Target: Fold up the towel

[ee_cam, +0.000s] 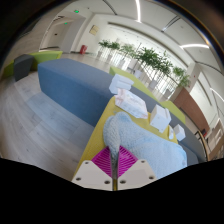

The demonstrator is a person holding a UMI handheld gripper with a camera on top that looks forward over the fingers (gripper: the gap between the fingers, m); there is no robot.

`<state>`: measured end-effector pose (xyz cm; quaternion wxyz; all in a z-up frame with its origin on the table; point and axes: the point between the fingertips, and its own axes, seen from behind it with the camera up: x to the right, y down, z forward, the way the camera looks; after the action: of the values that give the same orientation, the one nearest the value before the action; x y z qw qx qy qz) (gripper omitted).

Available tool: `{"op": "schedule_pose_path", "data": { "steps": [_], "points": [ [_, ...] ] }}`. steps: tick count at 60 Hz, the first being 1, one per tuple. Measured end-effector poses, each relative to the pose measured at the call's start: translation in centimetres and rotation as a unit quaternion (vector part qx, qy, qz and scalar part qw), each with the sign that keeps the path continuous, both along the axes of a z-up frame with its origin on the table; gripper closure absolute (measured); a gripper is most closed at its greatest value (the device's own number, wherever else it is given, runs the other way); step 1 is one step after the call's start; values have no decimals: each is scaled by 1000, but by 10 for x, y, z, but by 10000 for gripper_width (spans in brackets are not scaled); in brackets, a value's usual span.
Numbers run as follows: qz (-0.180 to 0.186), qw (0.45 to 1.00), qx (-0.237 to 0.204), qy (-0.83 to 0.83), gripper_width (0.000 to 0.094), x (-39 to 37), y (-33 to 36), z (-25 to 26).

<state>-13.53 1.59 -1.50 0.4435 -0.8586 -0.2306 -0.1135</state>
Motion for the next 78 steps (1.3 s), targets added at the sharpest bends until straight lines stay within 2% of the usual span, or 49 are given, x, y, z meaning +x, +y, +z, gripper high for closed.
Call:
{"op": "schedule_pose_path", "data": {
  "steps": [2, 10, 15, 19, 25, 30, 35, 44, 47, 52, 55, 57, 58, 59, 60, 61, 62, 63, 65, 69, 78],
  "points": [
    [1, 1000, 6, 0, 924, 1, -1, 3],
    [1, 999, 6, 33, 924, 1, 0, 8],
    [-5, 998, 3, 64, 924, 6, -1, 28],
    [-12, 996, 18, 86, 924, 25, 5, 58],
    [-41, 992, 36, 114, 924, 72, 11, 96],
    [-85, 984, 36, 149, 923, 127, 17, 106],
    [-136, 977, 28, 161, 923, 189, 20, 95],
    [-210, 963, -20, 169, 911, 262, 15, 40],
    [-215, 962, -40, 165, 900, 271, 12, 22],
    [-197, 965, -40, 170, 897, 272, 13, 22],
    [-199, 962, -50, 180, 815, 272, 10, 26],
    [-205, 960, -50, 185, 717, 273, 10, 33],
    [-206, 959, -50, 187, 587, 272, 10, 39],
    [-208, 959, -46, 187, 568, 276, 8, 41],
    [-211, 959, -42, 186, 412, 279, 6, 46],
    [-215, 959, -39, 182, 315, 282, 5, 53],
    [-217, 959, -36, 180, 298, 286, 2, 56],
    [-217, 959, -34, 179, 224, 287, -1, 61],
    [-216, 959, -34, 182, 132, 287, -7, 72],
    [-203, 958, -38, 199, 90, 281, -26, 92],
    [-178, 960, -30, 212, 100, 268, -82, 135]
  ]
}}
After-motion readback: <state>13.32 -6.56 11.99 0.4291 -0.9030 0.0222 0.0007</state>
